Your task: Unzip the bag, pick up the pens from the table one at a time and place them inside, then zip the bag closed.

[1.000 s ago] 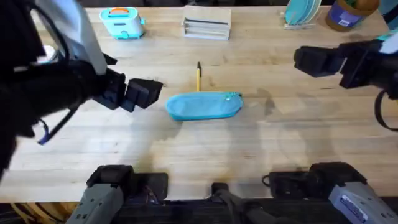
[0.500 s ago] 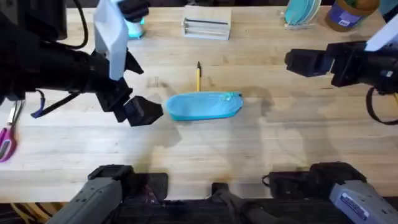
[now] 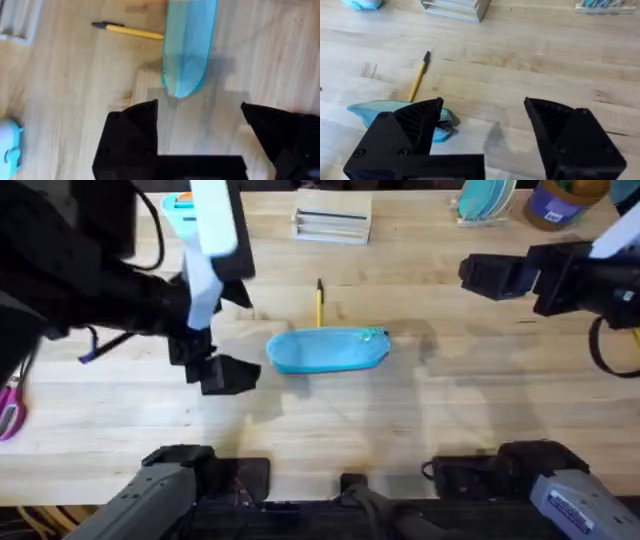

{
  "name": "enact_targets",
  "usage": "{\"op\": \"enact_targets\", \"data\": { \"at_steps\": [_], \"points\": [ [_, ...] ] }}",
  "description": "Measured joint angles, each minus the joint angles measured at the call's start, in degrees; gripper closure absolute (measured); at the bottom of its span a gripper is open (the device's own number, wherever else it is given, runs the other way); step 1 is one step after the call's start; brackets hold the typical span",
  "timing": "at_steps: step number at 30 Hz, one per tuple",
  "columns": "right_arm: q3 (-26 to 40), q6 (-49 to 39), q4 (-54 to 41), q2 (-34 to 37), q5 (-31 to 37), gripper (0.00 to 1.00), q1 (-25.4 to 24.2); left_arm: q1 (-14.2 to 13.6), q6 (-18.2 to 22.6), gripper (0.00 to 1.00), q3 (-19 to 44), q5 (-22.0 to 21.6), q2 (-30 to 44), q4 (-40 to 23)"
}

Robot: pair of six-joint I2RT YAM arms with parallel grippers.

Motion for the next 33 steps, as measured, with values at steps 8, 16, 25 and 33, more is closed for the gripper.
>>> {"op": "enact_targets", "data": {
  "at_steps": [8, 16, 25, 33],
  "points": [
    [0.0, 0.0, 0.0, 0.0, -0.2, 0.006, 0.0, 0.0, 5.3, 0.007, -10.4, 4.4, 0.0, 11.8],
    [0.0, 0.0, 0.0, 0.0, -0.2, 0.005, 0.0, 0.0, 6.3, 0.007, -13.3, 9.0, 3.8, 19.6],
    [0.0, 0.0, 0.0, 0.0, -0.2, 0.006, 0.0, 0.0, 6.4, 0.007, -13.4, 15.6, 13.2, 21.4],
    [0.0, 0.0, 0.0, 0.0, -0.3, 0.006, 0.0, 0.0, 6.4, 0.007, -13.4, 17.3, 14.1, 21.5]
  ]
}}
